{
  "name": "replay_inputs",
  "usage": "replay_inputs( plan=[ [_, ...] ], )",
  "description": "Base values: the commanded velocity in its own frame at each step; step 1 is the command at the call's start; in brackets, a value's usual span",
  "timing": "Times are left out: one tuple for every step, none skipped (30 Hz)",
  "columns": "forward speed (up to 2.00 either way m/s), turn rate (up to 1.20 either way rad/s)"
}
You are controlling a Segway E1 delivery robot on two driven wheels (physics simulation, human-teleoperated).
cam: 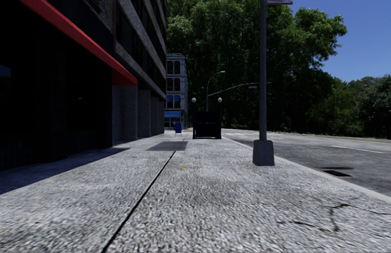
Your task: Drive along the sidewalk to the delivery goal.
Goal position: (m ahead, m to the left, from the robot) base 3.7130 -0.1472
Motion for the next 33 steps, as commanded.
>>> replay_inputs(
  plan=[
    [2.0,0.0],
    [2.0,0.0],
    [2.0,0.0],
    [2.0,0.0],
    [2.0,0.0],
    [2.0,0.0],
    [2.0,0.0],
    [2.0,0.0],
    [2.0,0.0],
    [2.0,0.0],
    [2.0,0.0],
    [2.0,0.0],
    [2.0,0.0],
    [2.0,0.0],
    [2.0,0.0],
    [2.0,0.0],
    [2.0,0.0],
    [2.0,0.0],
    [2.0,0.0],
    [2.0,0.0],
    [2.0,0.0],
    [2.0,0.0],
    [2.0,0.0],
    [2.0,0.0],
    [2.0,0.0],
    [2.0,0.0],
    [2.0,0.0],
    [2.0,0.0],
    [2.0,0.0],
    [2.0,0.0],
    [2.0,0.0],
    [2.0,0.0],
    [2.0,0.0]
  ],
)
